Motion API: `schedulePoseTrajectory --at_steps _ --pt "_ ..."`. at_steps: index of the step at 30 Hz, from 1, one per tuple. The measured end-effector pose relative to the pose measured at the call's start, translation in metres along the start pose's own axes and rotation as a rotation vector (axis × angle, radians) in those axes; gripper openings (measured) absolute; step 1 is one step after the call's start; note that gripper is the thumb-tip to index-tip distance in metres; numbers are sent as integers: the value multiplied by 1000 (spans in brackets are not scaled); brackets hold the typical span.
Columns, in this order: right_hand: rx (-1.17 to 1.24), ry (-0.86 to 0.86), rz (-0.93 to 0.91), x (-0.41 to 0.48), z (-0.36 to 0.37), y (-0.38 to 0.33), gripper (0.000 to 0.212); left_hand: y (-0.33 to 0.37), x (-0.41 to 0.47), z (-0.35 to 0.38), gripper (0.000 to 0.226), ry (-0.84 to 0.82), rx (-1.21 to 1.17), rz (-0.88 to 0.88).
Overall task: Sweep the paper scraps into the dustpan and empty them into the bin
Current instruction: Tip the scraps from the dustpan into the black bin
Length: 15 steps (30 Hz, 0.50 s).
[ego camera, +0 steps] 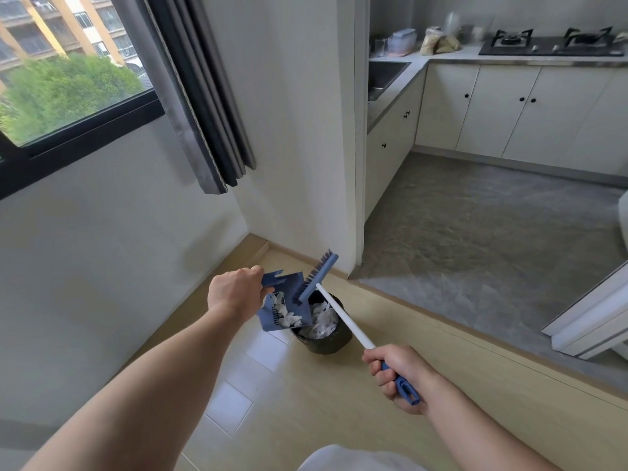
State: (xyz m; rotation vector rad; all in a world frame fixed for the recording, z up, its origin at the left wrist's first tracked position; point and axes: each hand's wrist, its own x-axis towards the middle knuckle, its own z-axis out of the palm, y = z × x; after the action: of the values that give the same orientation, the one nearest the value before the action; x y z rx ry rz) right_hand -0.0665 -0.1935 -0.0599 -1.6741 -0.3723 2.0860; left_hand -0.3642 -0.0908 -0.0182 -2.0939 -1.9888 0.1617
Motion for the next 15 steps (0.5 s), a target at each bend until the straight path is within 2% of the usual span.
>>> schedulePoseTrajectory --at_steps 7,11,15 --pt "-13 -72 53 4 4 6 10 4 2 -2 38 1 -1 11" --pt "-112 -19 61 -3 8 7 24 4 3 -3 38 3 -7 14" --pt "-166 49 59 -5 9 8 29 2 2 -3 37 3 -2 6"
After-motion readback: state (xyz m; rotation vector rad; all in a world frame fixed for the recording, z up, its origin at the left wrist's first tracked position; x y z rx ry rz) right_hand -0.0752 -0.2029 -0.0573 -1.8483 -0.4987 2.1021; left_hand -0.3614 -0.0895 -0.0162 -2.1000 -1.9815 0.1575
